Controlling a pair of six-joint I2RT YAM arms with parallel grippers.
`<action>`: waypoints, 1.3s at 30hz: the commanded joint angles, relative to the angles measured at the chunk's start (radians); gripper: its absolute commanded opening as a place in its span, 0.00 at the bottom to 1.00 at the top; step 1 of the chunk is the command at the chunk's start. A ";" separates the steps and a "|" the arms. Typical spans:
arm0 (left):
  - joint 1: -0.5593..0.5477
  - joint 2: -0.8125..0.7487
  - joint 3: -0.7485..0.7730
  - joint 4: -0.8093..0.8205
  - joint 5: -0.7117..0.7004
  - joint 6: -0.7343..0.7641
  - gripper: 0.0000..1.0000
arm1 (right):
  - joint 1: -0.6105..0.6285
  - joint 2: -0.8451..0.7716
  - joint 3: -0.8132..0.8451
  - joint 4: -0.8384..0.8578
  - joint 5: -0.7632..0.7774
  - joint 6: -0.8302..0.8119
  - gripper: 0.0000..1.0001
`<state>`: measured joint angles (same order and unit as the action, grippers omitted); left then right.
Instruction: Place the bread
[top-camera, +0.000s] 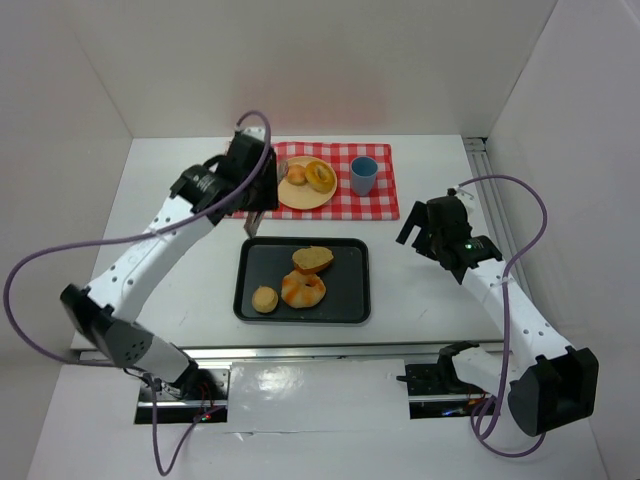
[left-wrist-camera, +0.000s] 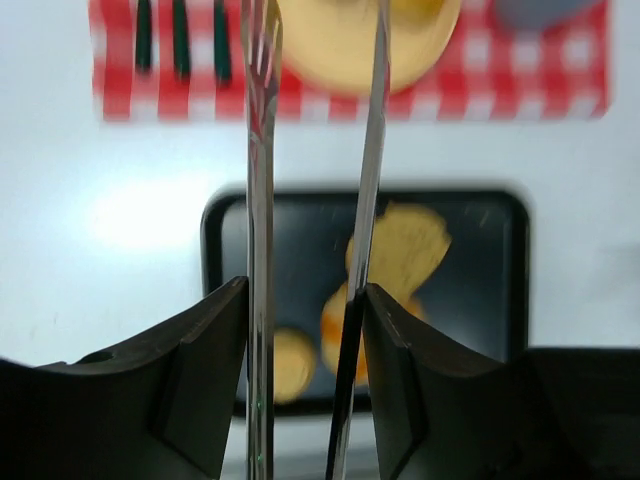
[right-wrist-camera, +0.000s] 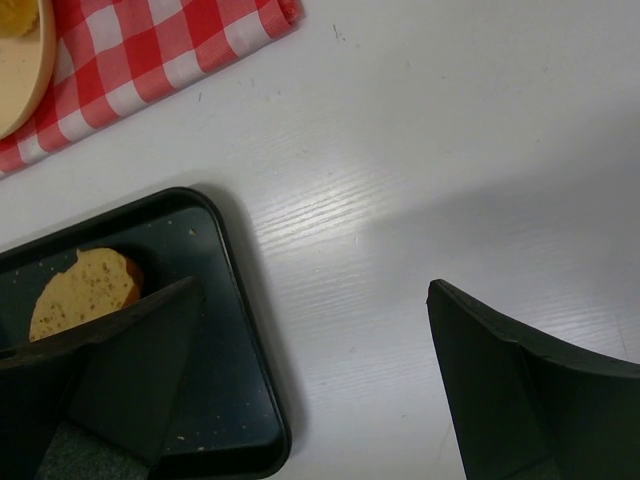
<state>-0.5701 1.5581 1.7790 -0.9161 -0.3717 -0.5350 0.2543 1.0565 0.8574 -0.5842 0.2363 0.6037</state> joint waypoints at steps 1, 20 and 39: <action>-0.057 -0.090 -0.209 -0.151 -0.035 -0.104 0.59 | -0.007 -0.018 0.019 0.009 -0.009 -0.013 1.00; -0.375 -0.381 -0.450 -0.451 0.145 -0.445 0.63 | -0.007 0.057 0.000 0.089 -0.120 -0.013 1.00; -0.427 -0.265 -0.555 -0.440 0.034 -0.537 0.71 | -0.007 0.057 0.000 0.089 -0.129 -0.013 1.00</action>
<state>-0.9859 1.2636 1.2266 -1.3346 -0.2958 -1.0401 0.2523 1.1210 0.8574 -0.5320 0.1112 0.6033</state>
